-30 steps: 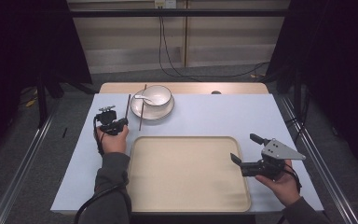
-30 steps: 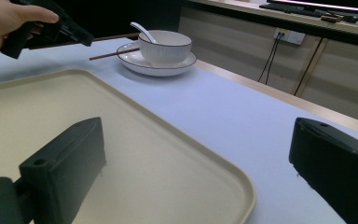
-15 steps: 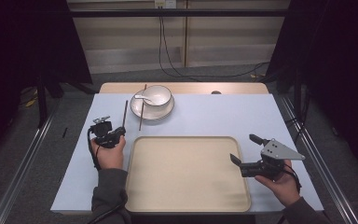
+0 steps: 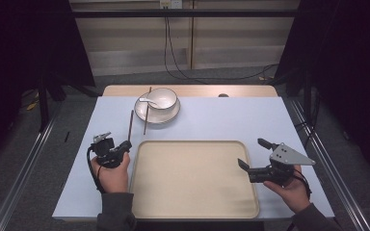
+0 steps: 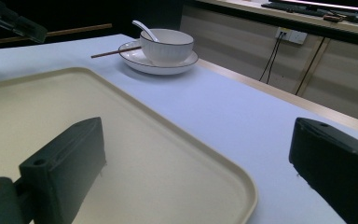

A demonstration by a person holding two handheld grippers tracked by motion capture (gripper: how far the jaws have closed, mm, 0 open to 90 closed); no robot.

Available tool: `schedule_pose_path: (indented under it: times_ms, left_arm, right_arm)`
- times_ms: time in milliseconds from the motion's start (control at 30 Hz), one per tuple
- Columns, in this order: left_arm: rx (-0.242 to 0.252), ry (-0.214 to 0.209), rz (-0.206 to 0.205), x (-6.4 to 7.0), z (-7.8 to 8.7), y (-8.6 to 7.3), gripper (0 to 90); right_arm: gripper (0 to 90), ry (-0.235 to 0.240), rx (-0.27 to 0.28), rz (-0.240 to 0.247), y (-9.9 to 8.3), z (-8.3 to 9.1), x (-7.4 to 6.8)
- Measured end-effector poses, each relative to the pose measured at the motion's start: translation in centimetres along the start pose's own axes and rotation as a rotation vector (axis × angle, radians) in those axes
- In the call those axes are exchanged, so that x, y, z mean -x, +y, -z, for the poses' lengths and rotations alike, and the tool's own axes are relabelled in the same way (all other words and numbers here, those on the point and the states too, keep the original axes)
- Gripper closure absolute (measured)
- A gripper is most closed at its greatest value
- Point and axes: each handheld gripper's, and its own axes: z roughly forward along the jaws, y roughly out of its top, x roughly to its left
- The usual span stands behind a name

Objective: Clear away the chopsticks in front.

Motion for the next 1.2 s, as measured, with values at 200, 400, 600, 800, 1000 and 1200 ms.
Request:
schedule_pose_path:
  times_ms: [200,400,600,800,1000,1200]
  left_arm:
    - [0.006,-0.035,0.005,0.7,1.1,-1.3,85.5]
    - [0.001,-0.056,0.013,1.2,2.6,-2.6,85.5]
    - [-0.002,-0.084,0.028,1.7,3.7,-4.4,85.5]
    - [-0.013,-0.096,0.010,2.5,4.3,-5.9,85.5]
    - [-0.025,-0.121,0.013,2.9,4.7,-6.8,85.5]
    - [-0.051,-0.132,0.008,3.1,4.7,-7.8,85.4]
  right_arm:
    - [3.3,0.000,-0.004,0.004,0.0,0.0,-0.1]
    - [3.3,-0.006,-0.005,0.003,0.0,0.0,-0.1]
    - [3.3,0.006,-0.009,0.009,0.0,-0.1,-0.2]
    - [3.3,0.003,-0.008,0.008,0.0,0.0,-0.2]
    - [3.3,0.007,-0.008,0.009,0.0,0.0,-0.3]
    - [3.3,0.006,-0.008,0.008,0.0,0.0,-0.3]
